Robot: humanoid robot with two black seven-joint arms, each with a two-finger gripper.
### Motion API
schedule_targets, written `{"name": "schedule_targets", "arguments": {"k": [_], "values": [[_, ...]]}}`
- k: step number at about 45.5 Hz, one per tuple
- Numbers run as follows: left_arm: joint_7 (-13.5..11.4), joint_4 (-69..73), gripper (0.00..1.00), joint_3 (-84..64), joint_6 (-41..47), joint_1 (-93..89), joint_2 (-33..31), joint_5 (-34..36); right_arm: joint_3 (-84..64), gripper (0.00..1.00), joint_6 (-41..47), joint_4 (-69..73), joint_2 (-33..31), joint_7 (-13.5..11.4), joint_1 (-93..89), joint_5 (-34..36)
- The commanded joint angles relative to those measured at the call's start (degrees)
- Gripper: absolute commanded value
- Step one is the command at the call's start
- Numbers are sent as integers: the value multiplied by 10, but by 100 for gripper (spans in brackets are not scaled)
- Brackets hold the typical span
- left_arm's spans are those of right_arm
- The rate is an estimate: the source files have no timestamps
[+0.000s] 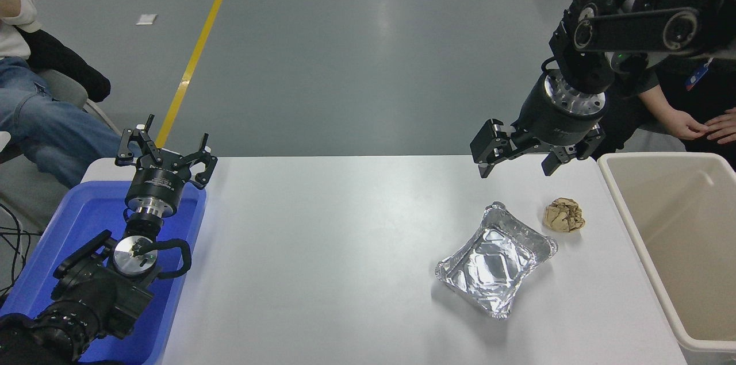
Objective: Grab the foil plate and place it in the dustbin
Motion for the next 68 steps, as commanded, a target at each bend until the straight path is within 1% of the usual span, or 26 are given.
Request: {"name": "schedule_targets", "arguments": {"k": [1,22,46,59,68], "values": [[0,0,99,0,0,0,-1,0,2,100,0,-10,7,0,-7,2],[0,0,99,1,0,0,0,0,5,100,0,-26,6,0,-16,2],[0,0,99,1,1,0,0,0,3,100,0,-80,2,0,-57,2],[0,-1,99,1,0,0,0,0,11,100,0,-99,-49,2,-83,3],[0,0,99,1,0,0,0,0,-11,100,0,-92,-60,2,-72,-4]]}}
